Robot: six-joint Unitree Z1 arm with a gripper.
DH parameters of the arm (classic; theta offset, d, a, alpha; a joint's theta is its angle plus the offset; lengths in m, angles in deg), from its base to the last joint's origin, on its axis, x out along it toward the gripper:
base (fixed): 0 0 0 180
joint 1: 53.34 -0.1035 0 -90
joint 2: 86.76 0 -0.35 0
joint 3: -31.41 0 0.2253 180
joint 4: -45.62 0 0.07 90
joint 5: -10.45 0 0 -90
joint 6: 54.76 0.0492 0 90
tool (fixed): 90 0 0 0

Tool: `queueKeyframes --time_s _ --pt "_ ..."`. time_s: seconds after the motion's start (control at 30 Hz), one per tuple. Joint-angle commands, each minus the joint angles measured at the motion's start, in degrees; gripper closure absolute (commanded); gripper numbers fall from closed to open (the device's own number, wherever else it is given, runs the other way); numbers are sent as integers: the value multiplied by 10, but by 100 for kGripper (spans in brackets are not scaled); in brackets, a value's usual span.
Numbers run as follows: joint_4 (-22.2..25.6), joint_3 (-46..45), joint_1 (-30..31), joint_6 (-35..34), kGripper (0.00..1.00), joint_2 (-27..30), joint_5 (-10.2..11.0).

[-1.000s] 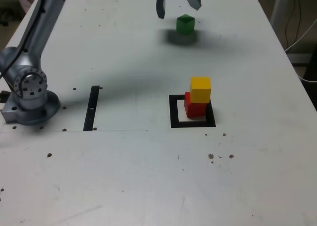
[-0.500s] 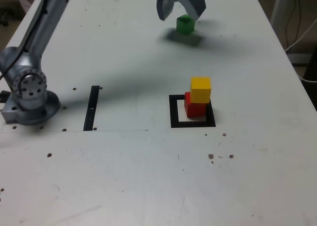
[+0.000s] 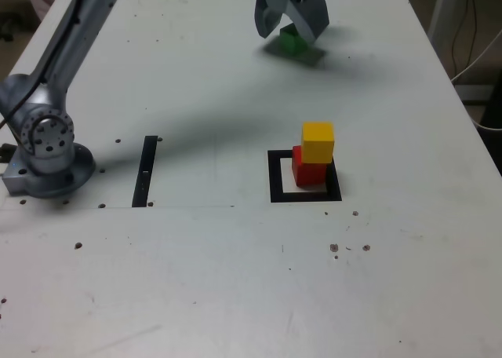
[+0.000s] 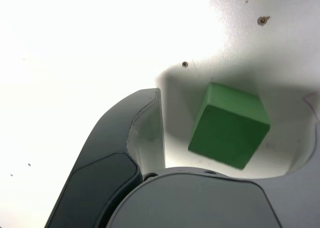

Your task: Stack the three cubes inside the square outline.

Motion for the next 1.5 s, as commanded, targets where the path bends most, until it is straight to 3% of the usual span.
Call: queueKeyframes --time_s 0.0,0.37,0.7,1.0,1.17,1.47 --pt "-1 -3 2 1 9 -2 3" --pt "-4 -35 5 2 12 23 5" --pt "-54 -71 5 1 19 27 12" --pt "-73 -70 7 -10 37 28 30" --pt "-74 -74 7 -11 41 29 31" --pt "-80 -78 7 -27 60 36 29"
